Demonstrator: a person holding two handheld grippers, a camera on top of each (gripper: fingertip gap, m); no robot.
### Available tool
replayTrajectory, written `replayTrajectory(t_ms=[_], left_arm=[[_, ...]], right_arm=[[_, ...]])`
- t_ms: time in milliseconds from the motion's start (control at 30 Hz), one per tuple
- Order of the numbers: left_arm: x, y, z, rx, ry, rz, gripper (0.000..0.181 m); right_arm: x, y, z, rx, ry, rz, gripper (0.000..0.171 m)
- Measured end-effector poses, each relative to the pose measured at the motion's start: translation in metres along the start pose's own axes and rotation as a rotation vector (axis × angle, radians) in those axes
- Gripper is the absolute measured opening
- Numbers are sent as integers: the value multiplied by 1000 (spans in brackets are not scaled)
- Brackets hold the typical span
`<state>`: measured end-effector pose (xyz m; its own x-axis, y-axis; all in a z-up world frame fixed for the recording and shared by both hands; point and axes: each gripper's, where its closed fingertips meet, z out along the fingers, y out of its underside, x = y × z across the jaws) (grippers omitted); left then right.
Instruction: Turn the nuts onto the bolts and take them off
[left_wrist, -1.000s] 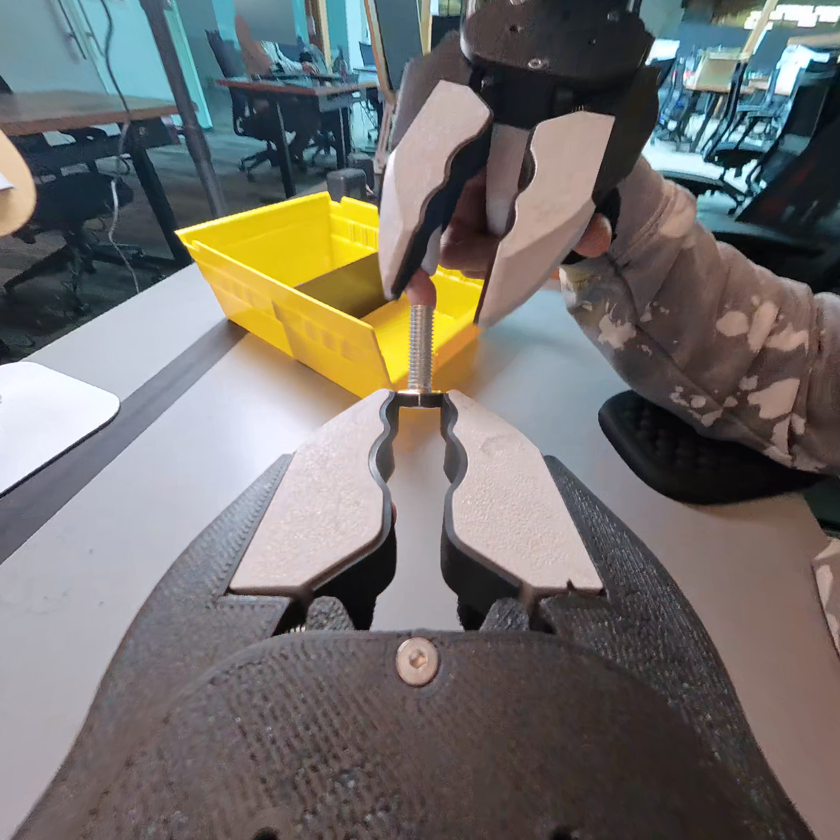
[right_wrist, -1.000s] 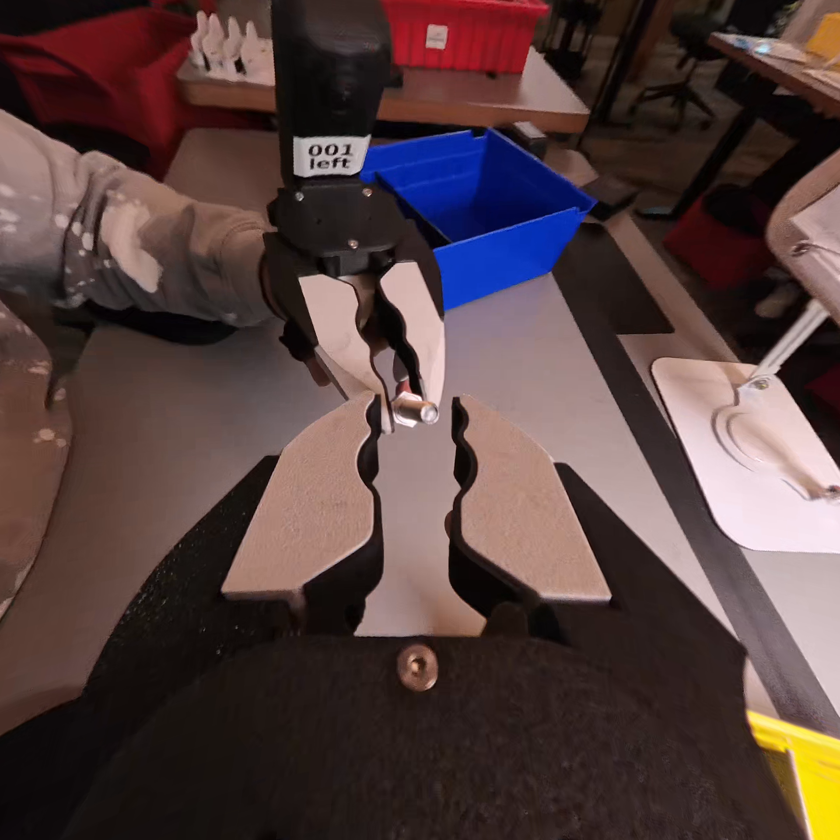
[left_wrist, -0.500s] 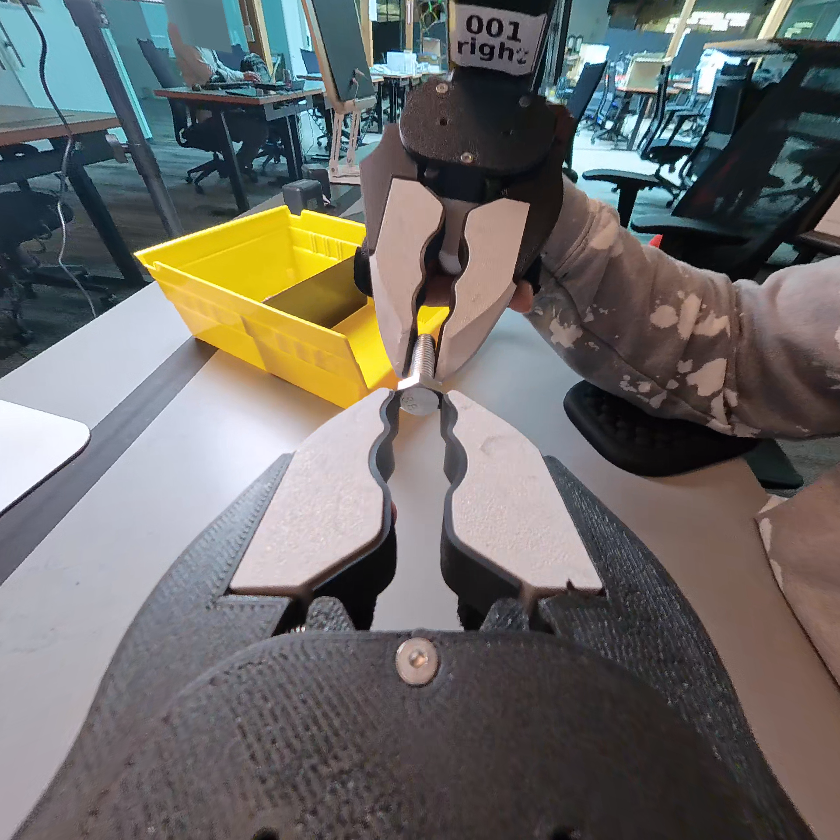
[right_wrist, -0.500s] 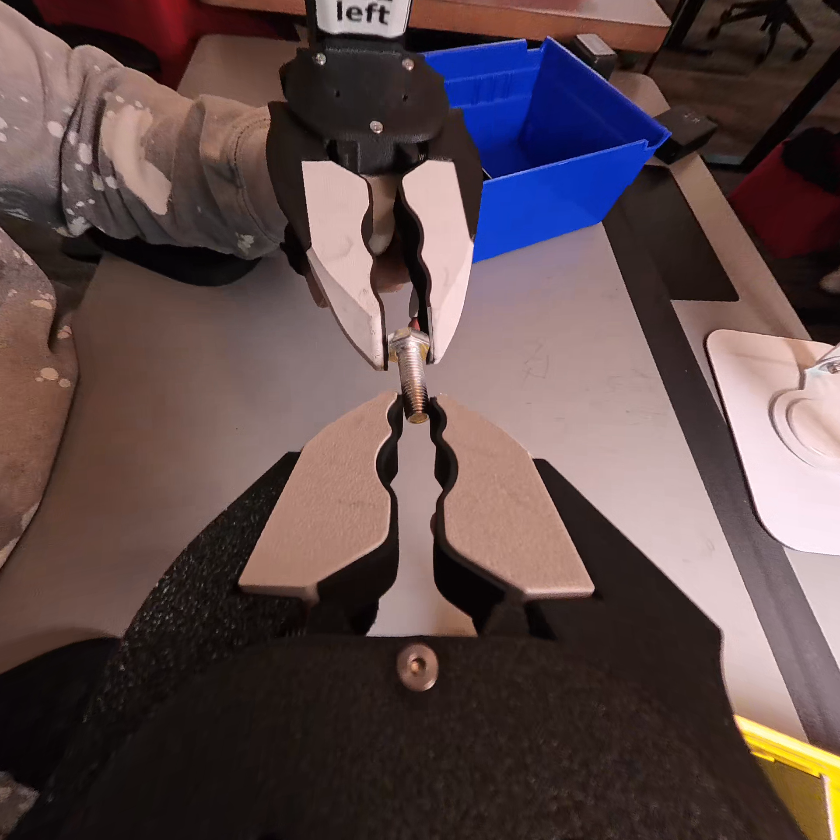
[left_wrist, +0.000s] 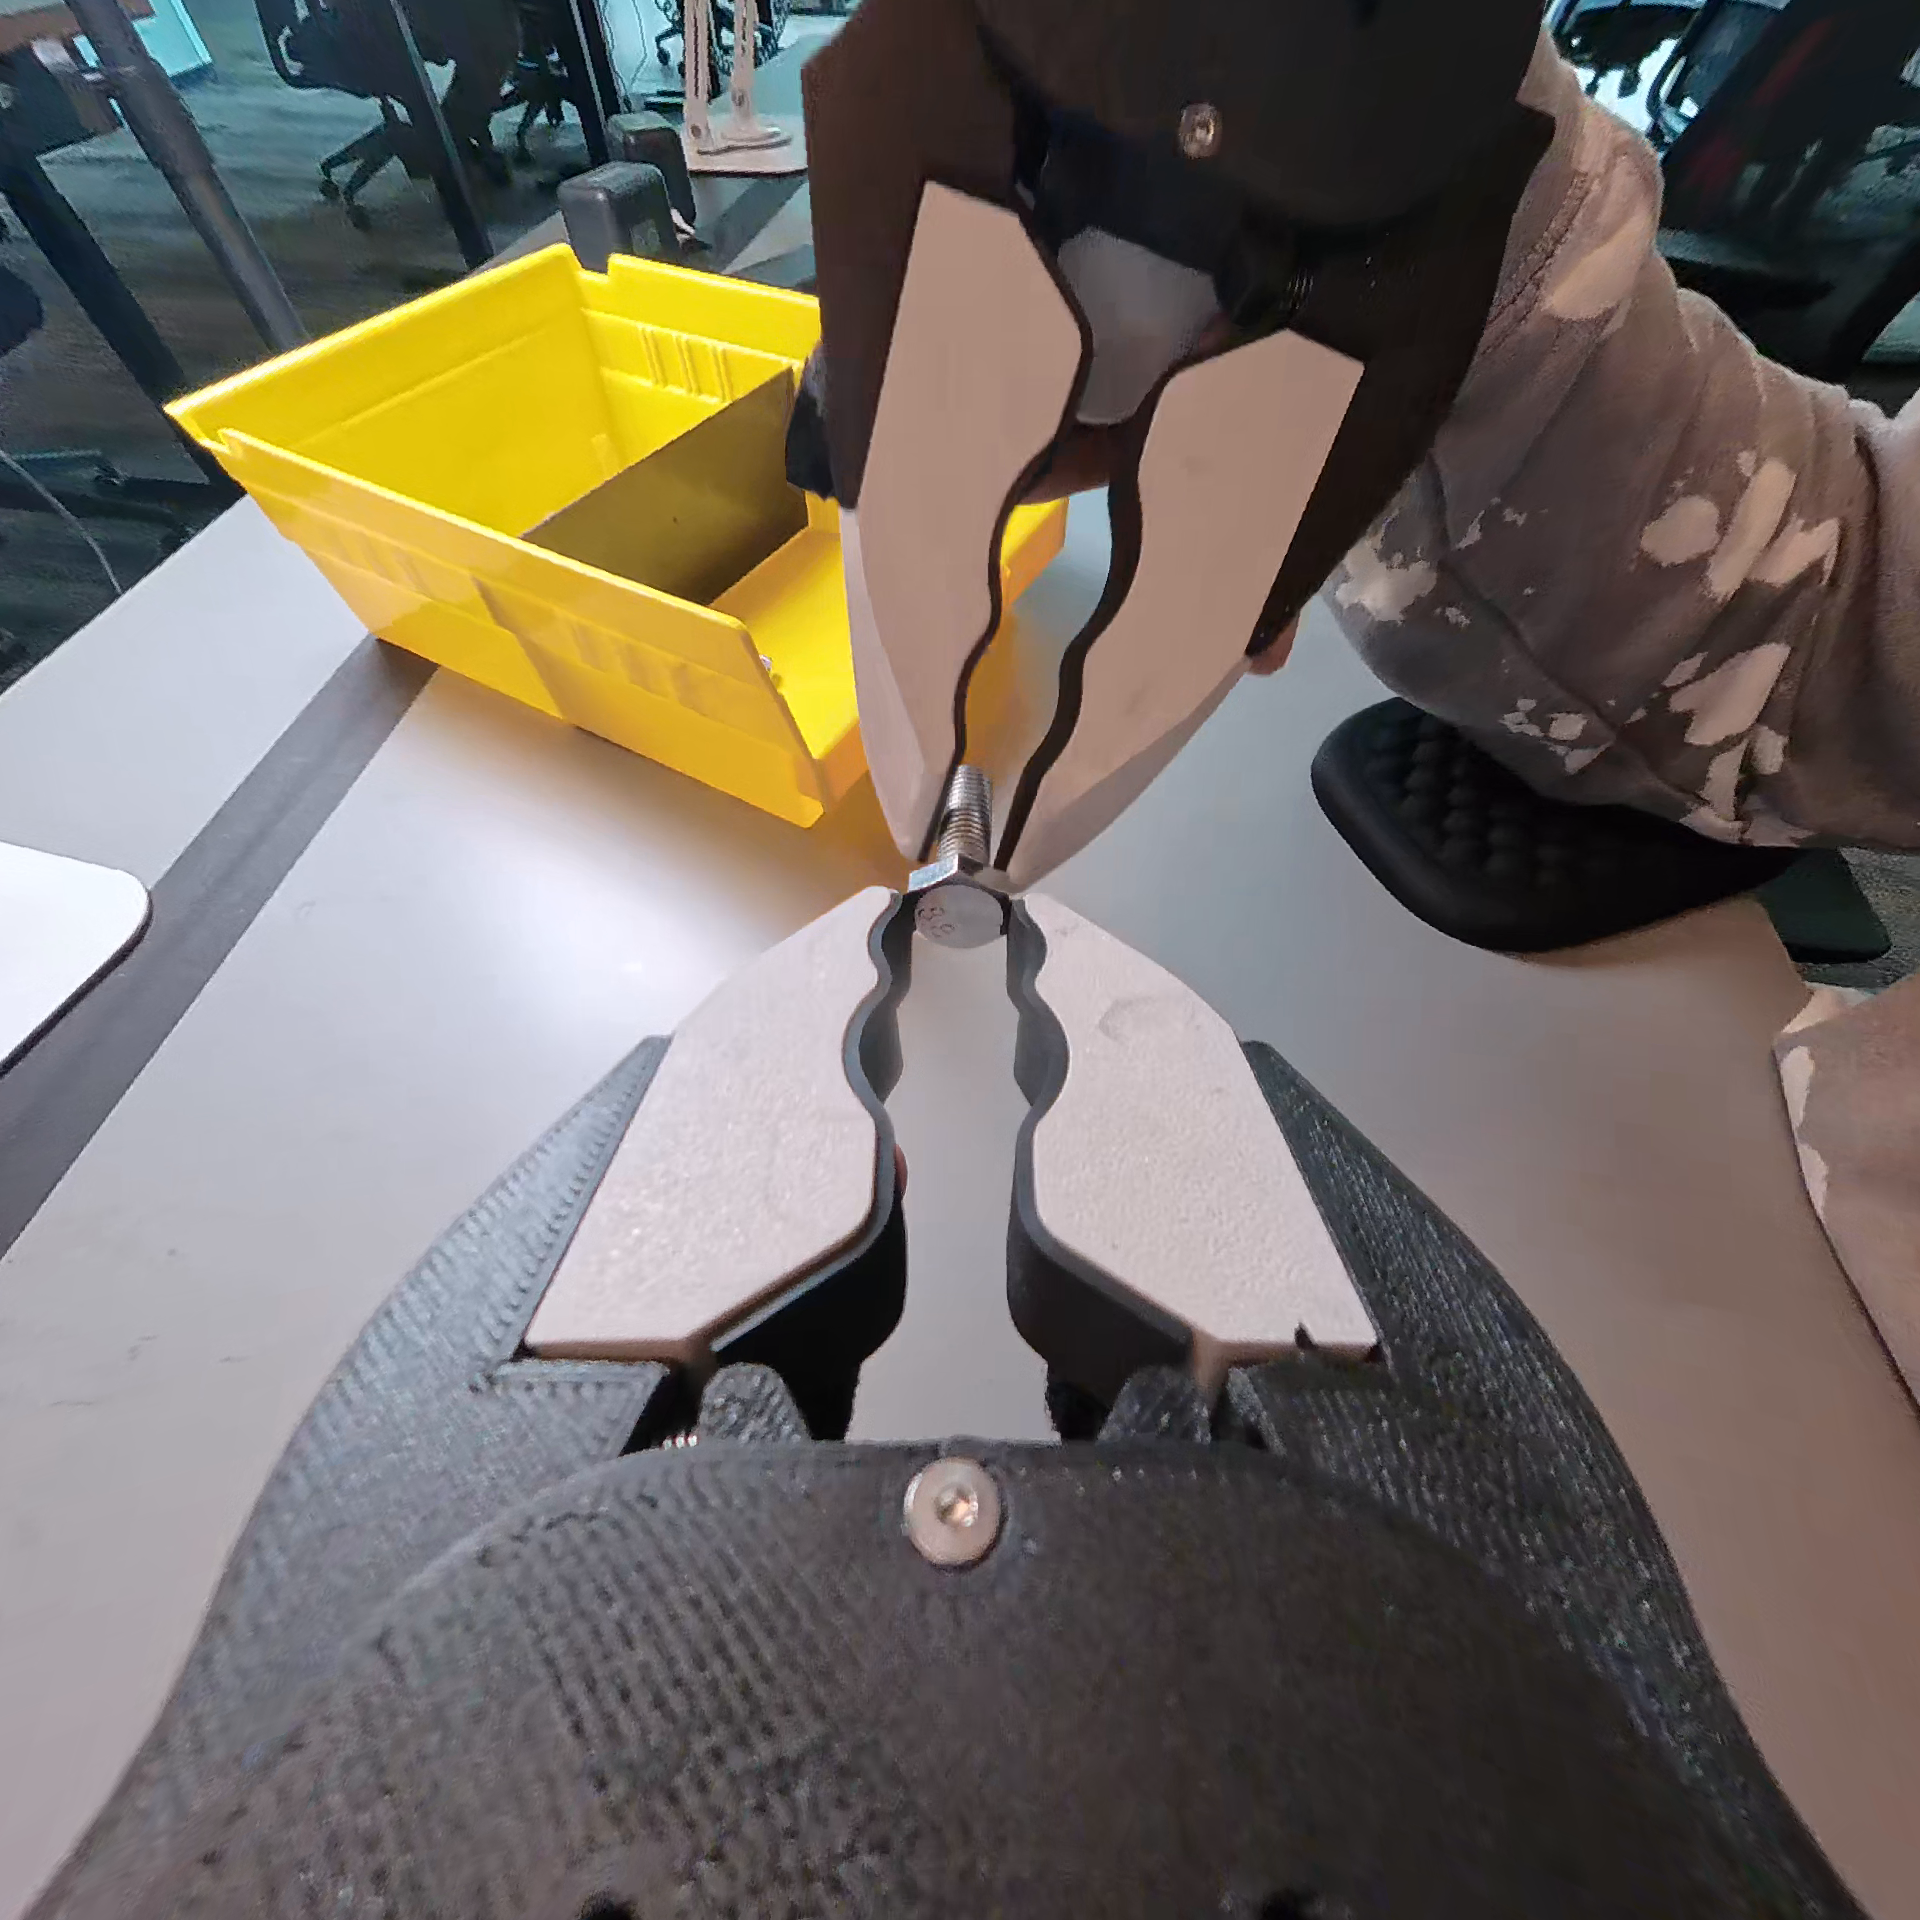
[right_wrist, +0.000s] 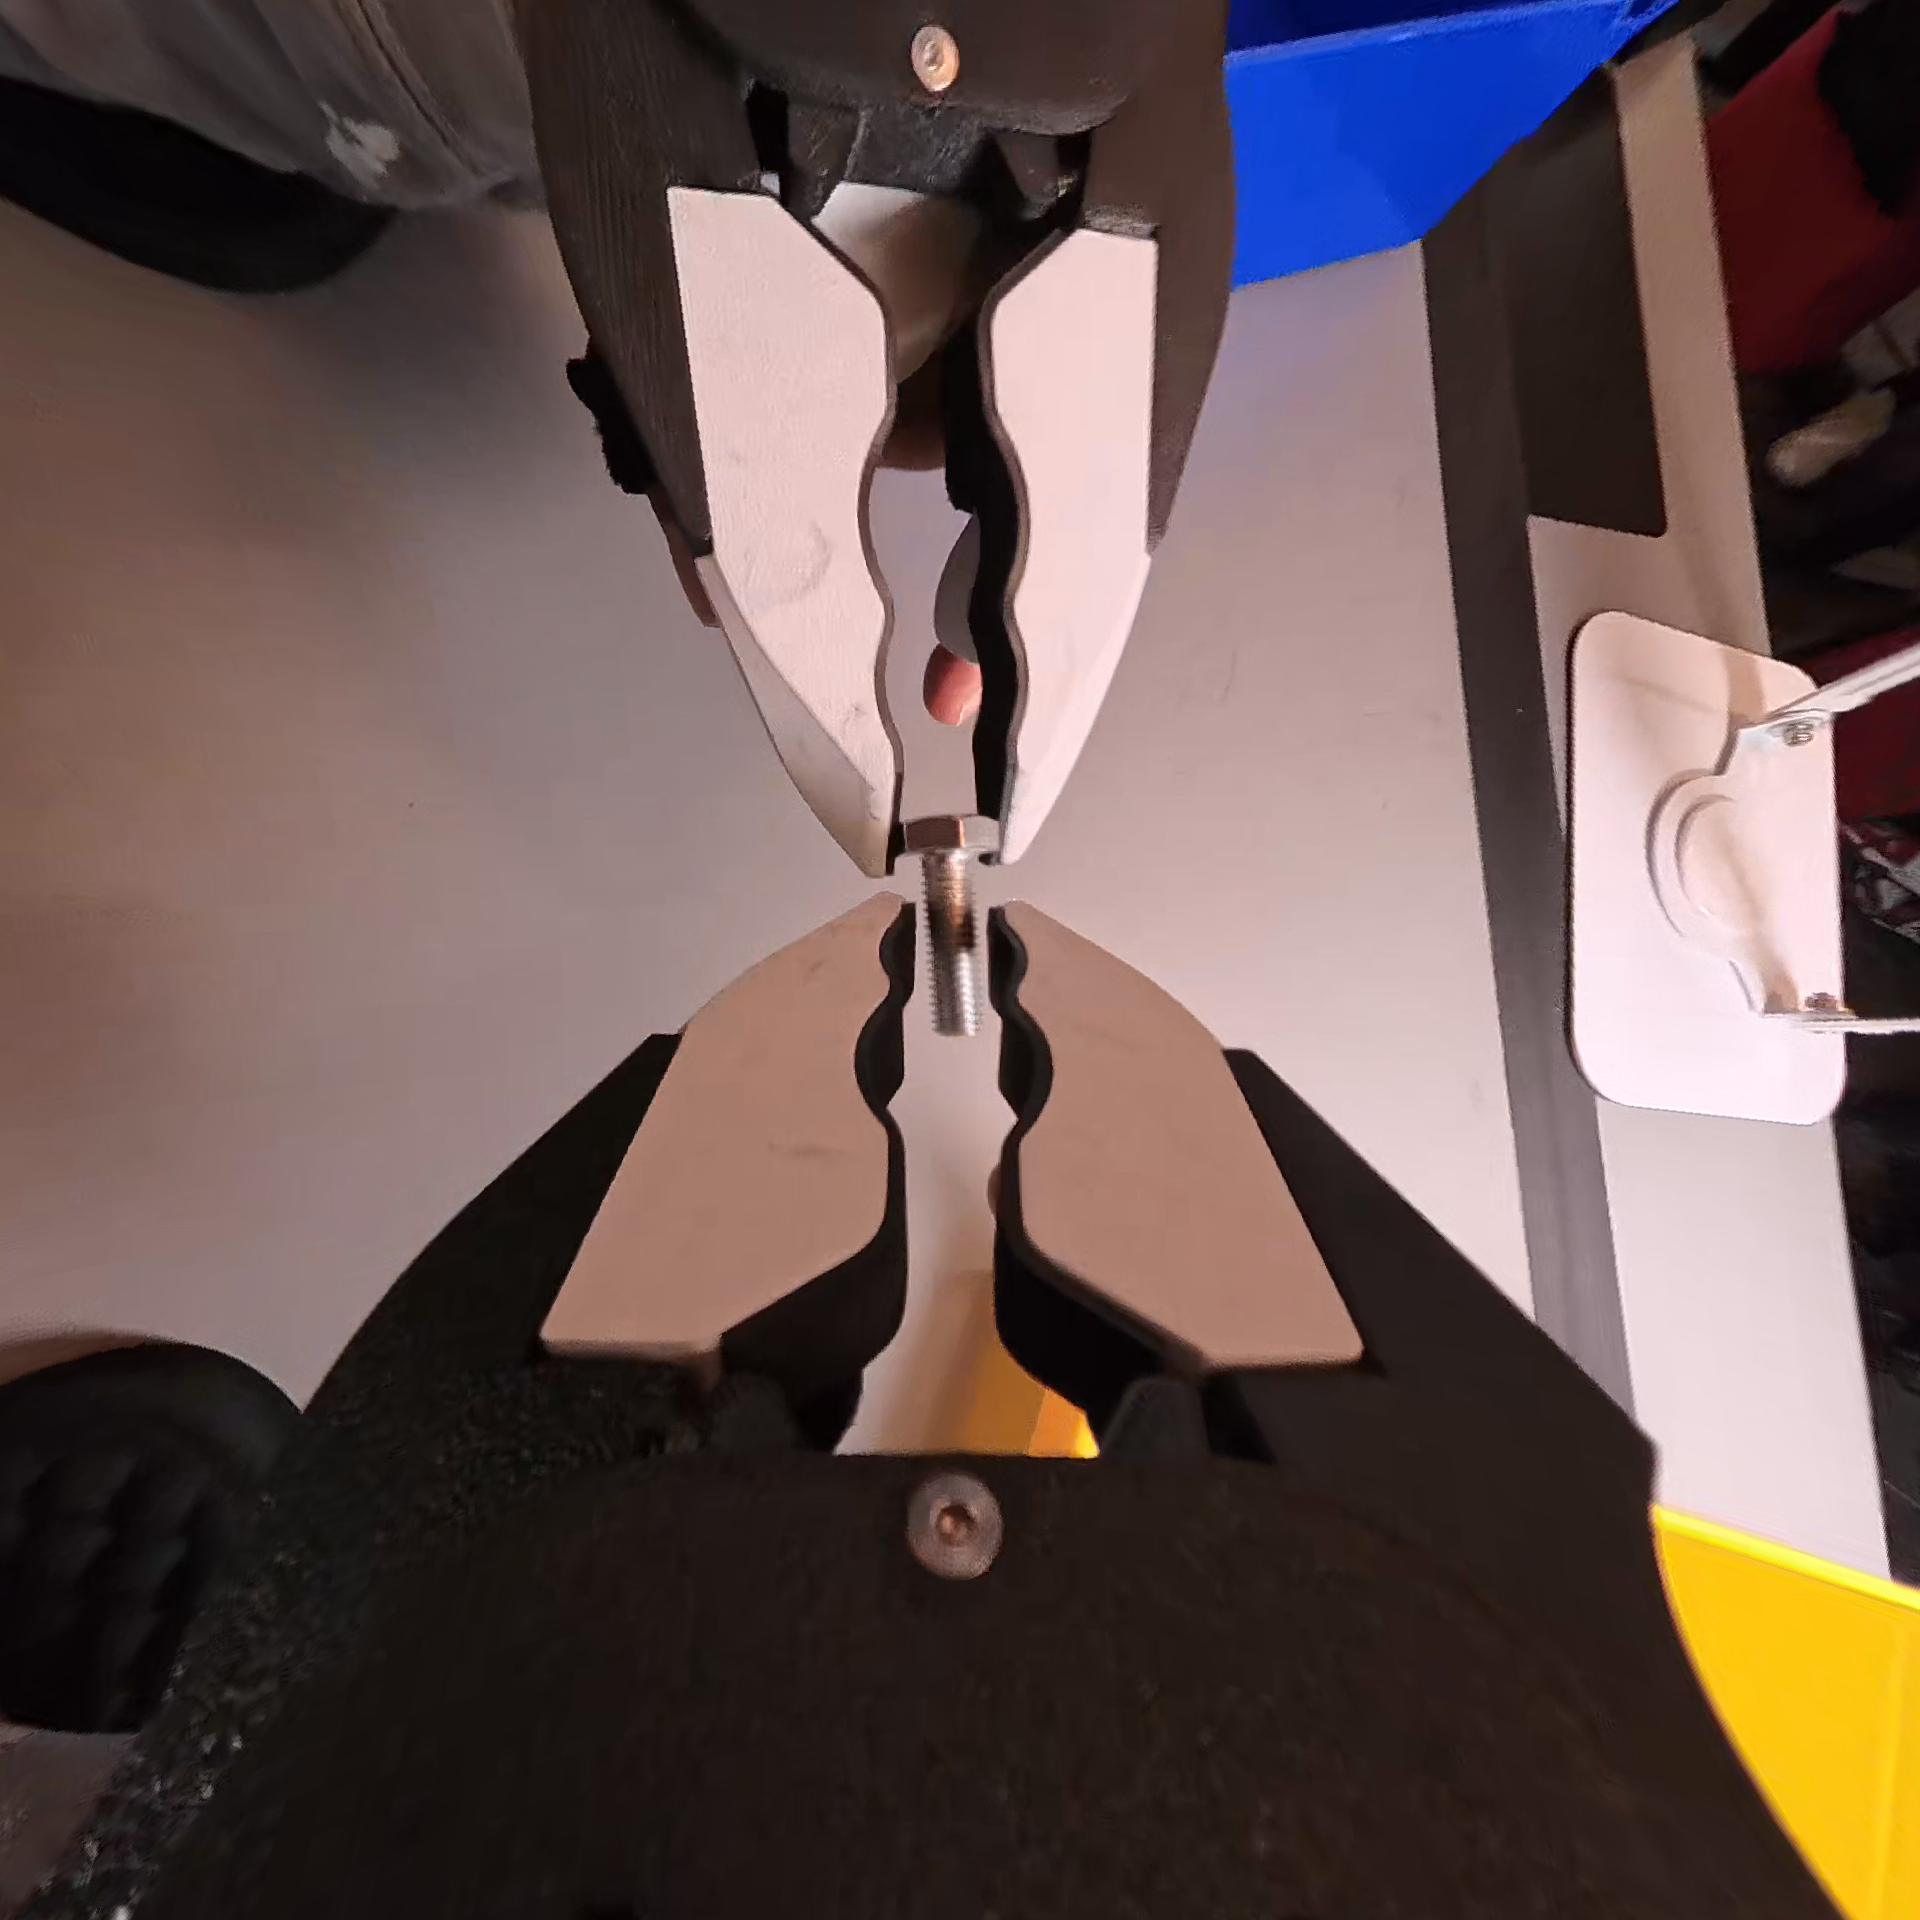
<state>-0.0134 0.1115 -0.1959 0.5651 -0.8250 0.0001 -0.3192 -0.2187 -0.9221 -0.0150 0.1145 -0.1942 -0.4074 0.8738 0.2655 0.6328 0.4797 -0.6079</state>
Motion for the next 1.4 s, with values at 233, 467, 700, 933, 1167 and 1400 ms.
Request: replayTrajectory(t_ms=[233,467,700,933,1167,1400], left_arm=[[-16,-11,-9,87,-85,-52,20],[-62,-38,-54,317,-355,-86,28],[-84,-41,-78,390,-514,-62,28],[-94,-34,-82,391,-531,-93,27],[-96,-34,-86,401,-530,-104,25],[-96,-40,-91,421,-536,-100,25]], right_arm=[[16,-1,0,55,32,48,9],[160,77,-93,125,596,486,10],[233,249,-98,-320,650,872,10],[223,346,-74,-678,600,1134,9],[222,366,-58,-713,577,1195,10],[236,332,-81,-630,630,1073,21]])
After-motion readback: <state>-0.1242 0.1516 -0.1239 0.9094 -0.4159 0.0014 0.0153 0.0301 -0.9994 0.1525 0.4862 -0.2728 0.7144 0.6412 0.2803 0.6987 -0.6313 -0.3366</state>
